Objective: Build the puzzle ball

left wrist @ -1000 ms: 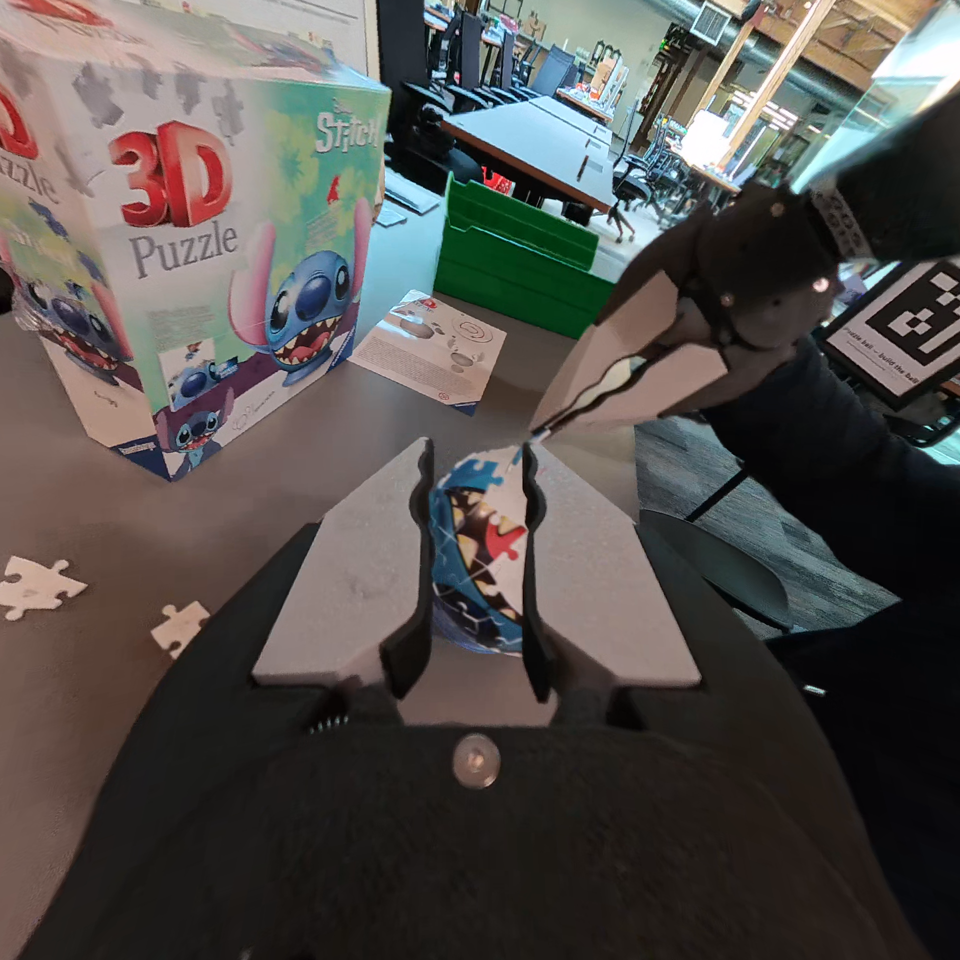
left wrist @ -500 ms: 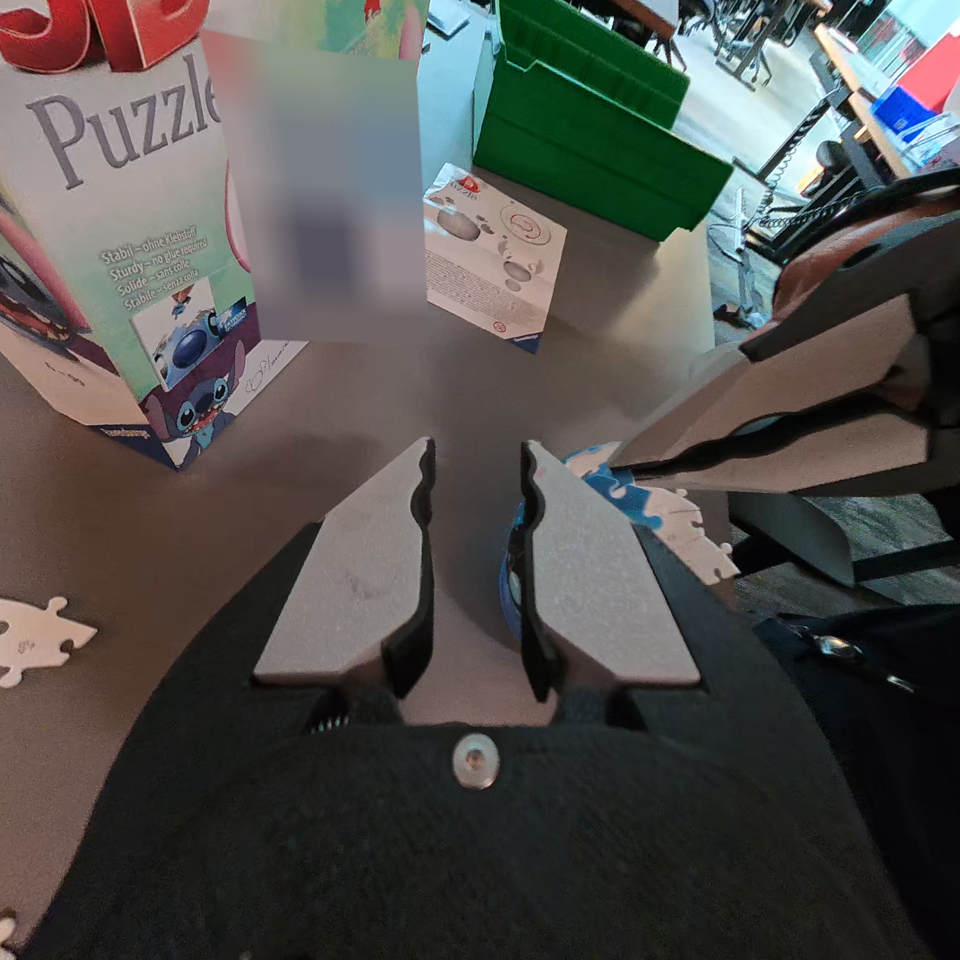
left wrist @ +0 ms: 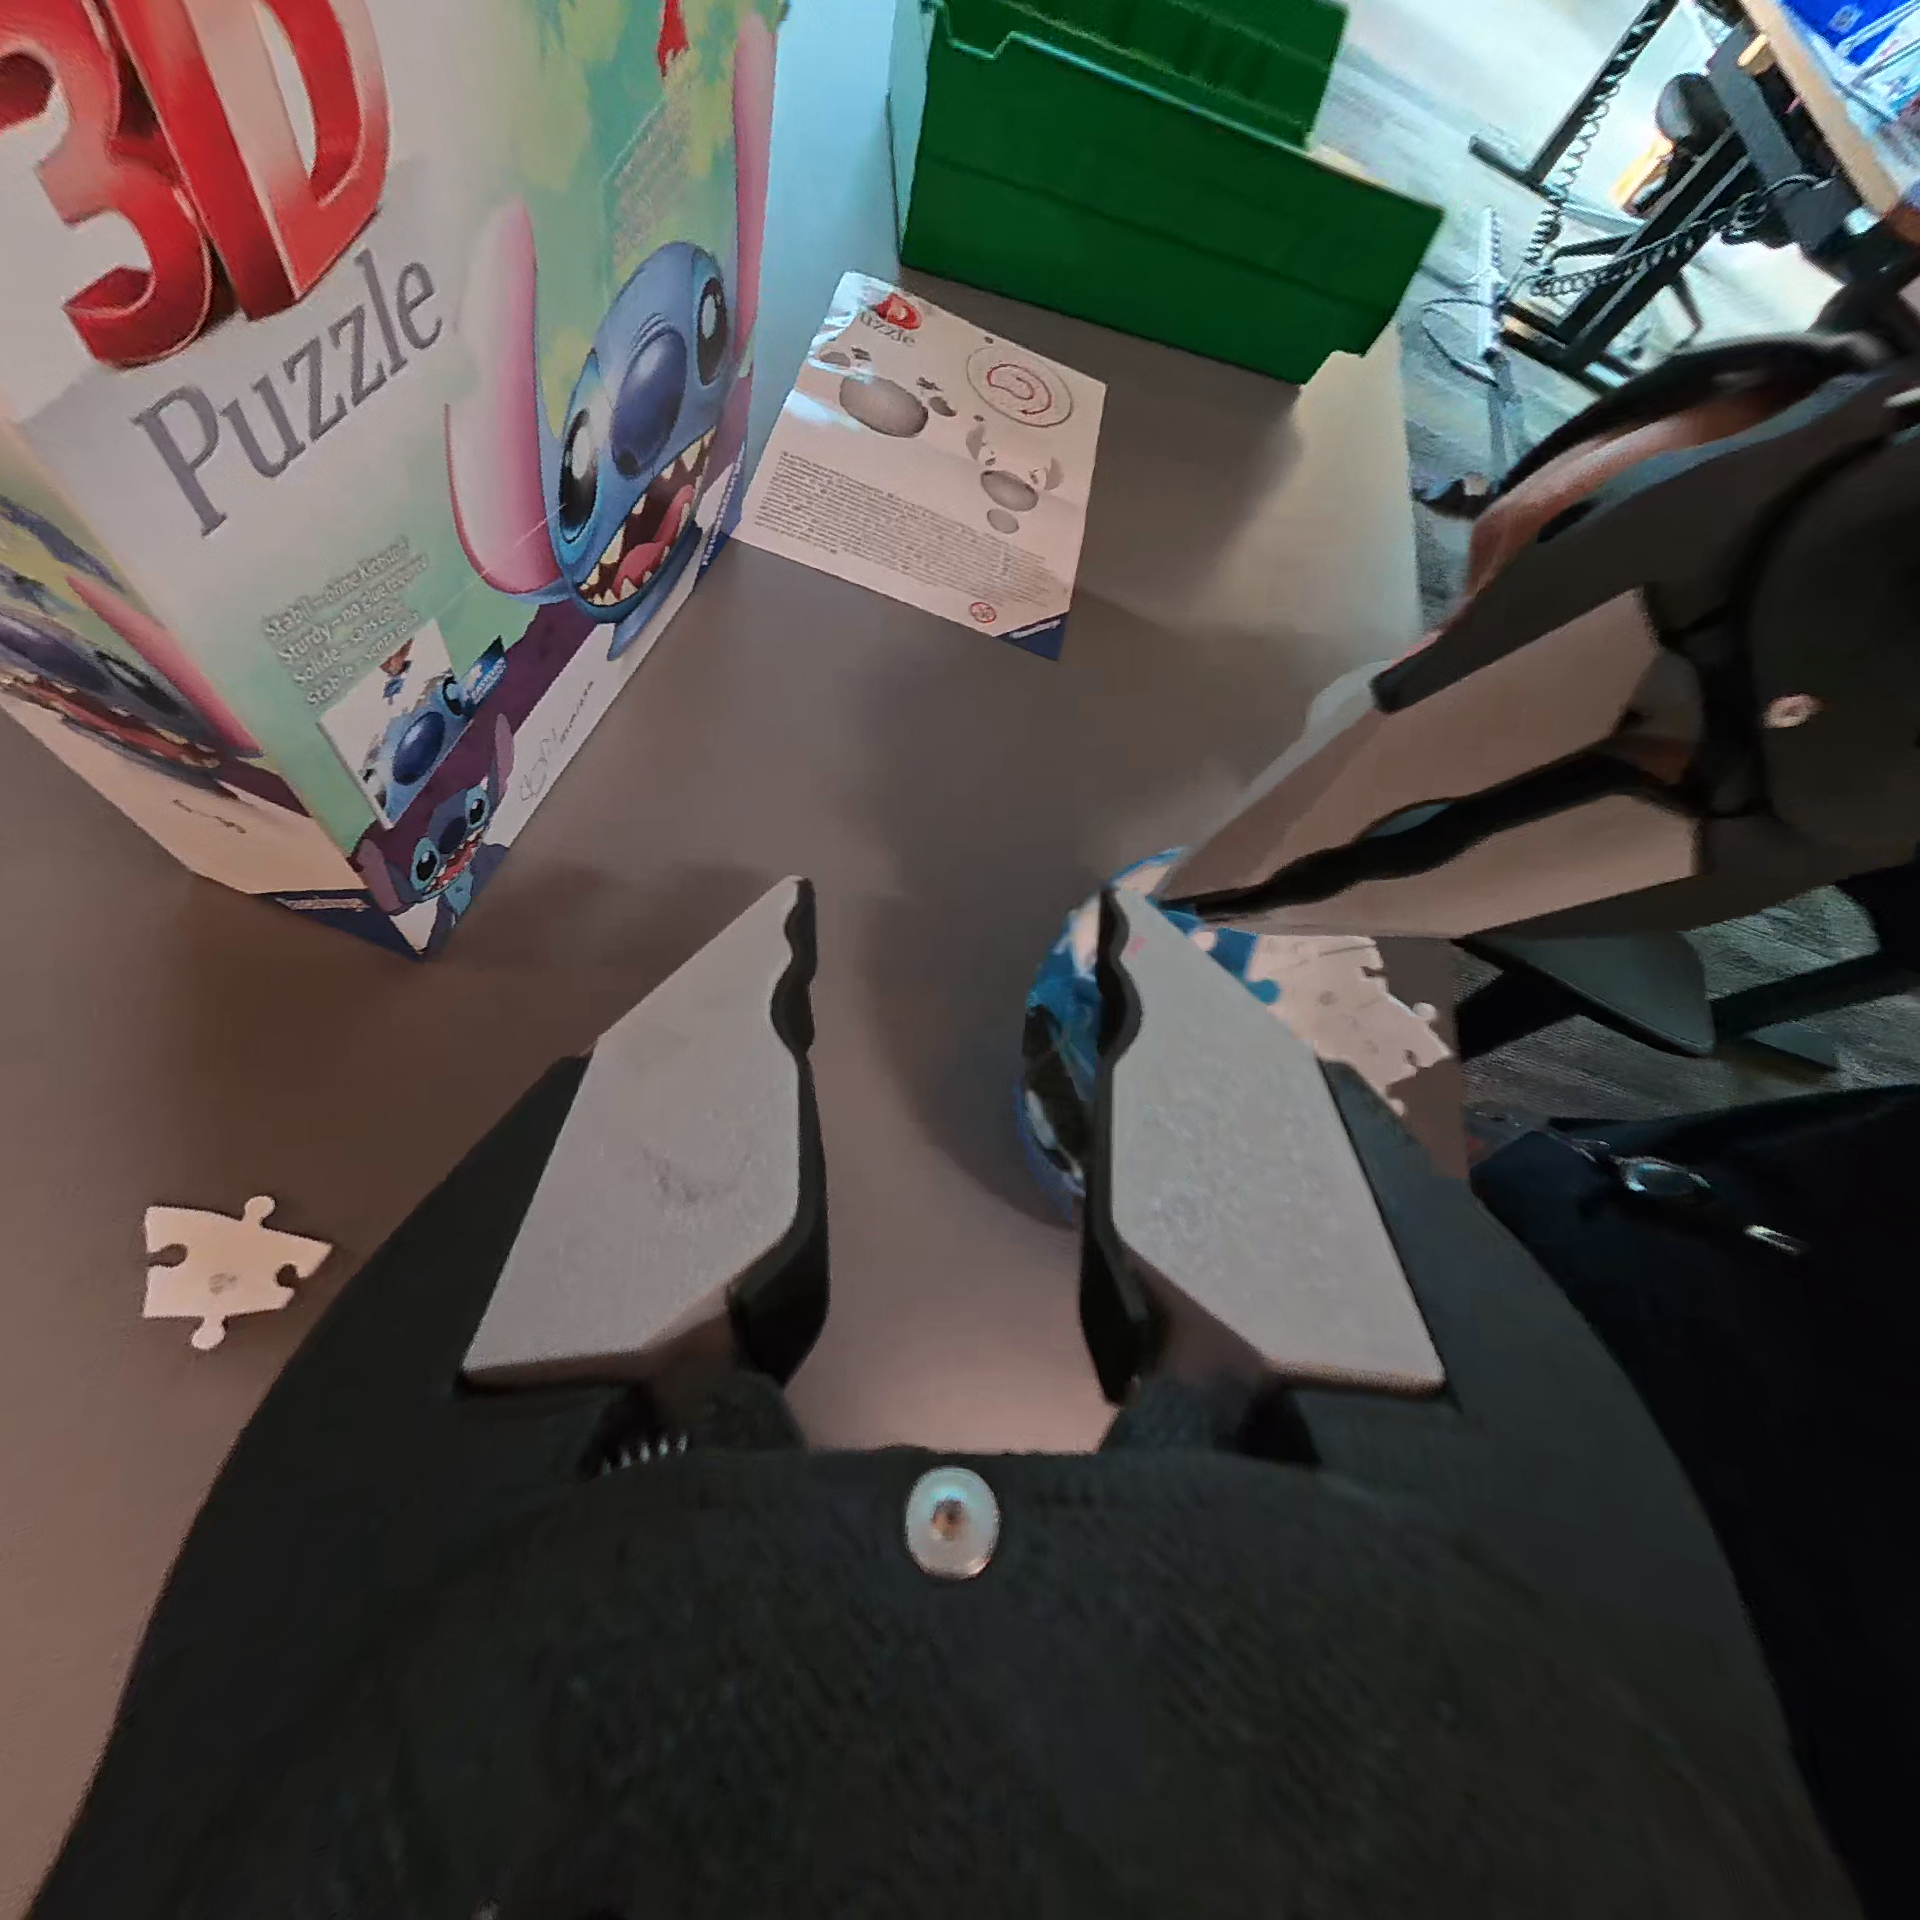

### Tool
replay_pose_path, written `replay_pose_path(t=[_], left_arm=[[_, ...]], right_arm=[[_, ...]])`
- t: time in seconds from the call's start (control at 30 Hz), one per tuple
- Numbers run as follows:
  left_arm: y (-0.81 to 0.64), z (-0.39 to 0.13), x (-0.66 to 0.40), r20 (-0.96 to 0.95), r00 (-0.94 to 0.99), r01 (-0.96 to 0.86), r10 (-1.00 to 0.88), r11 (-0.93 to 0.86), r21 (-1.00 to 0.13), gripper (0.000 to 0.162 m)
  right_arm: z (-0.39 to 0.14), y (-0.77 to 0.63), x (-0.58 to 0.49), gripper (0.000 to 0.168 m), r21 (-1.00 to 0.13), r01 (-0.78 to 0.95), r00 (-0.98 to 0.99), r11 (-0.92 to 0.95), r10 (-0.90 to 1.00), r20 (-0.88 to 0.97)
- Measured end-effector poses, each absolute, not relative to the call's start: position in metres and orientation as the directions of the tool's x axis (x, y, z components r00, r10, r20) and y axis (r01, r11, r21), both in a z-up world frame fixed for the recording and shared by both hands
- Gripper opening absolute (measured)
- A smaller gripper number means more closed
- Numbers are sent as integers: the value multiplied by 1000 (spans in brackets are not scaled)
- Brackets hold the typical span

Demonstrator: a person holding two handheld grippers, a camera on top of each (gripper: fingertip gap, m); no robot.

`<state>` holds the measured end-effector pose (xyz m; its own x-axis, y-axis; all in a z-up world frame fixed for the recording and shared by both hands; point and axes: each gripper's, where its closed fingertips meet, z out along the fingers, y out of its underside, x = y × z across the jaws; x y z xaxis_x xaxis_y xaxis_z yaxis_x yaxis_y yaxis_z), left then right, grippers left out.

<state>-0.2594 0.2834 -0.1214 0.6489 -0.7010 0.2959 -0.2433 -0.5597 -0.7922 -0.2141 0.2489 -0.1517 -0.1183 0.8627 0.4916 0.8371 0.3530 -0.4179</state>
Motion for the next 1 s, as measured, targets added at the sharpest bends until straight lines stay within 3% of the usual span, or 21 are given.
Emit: replay_pose_path(t=[0.03, 0.3, 0.53, 0.8, 1.0], left_arm=[[280, -116, -258, 306, 646, -243, -700, -568, -787, 56], [284, -115, -246, 253, 711, -324, -657, -624, -711, 48], [287, -133, -229, 451, 622, -238, -640, -703, -670, 45], [275, -128, -237, 520, 558, -201, -646, -714, -671, 57], [253, -128, -242, 427, 584, -282, -690, -666, -690, 60]], right_arm=[[-151, 249, -215, 0, -420, 836, -113, 354, 860, 498], [-153, 254, -214, 0, -406, 837, -92, 367, 826, 556], [-152, 253, -215, 0, -415, 829, -64, 375, 801, 596], [-152, 254, -218, 0, -442, 817, -44, 370, 805, 591], [-149, 253, -217, 0, -467, 805, -26, 364, 810, 586]])
